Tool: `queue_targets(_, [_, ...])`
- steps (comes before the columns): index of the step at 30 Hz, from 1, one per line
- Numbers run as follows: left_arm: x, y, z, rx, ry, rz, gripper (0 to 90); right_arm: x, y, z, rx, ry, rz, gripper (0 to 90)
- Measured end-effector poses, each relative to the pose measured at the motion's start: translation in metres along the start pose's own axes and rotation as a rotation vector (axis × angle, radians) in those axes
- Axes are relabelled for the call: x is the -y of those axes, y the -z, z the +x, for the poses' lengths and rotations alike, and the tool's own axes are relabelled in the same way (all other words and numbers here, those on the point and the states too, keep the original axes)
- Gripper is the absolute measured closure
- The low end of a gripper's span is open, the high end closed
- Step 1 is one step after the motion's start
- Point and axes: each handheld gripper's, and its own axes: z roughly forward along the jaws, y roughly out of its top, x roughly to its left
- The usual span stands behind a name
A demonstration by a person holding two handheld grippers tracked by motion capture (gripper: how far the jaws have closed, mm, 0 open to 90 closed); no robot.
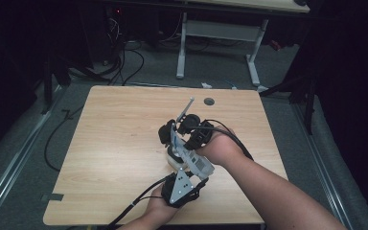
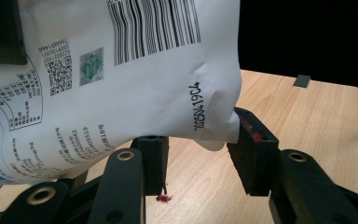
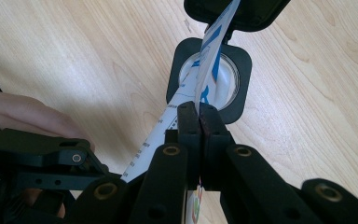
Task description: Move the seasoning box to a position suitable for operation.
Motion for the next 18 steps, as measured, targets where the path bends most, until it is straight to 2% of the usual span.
queue_targets(18, [-0.0017,0.0006,-0.0006,0.002,0.001,-0.006,59.8,0.0002,0.0006,-0.0001,0.002,-0.002,-0.001,89.3])
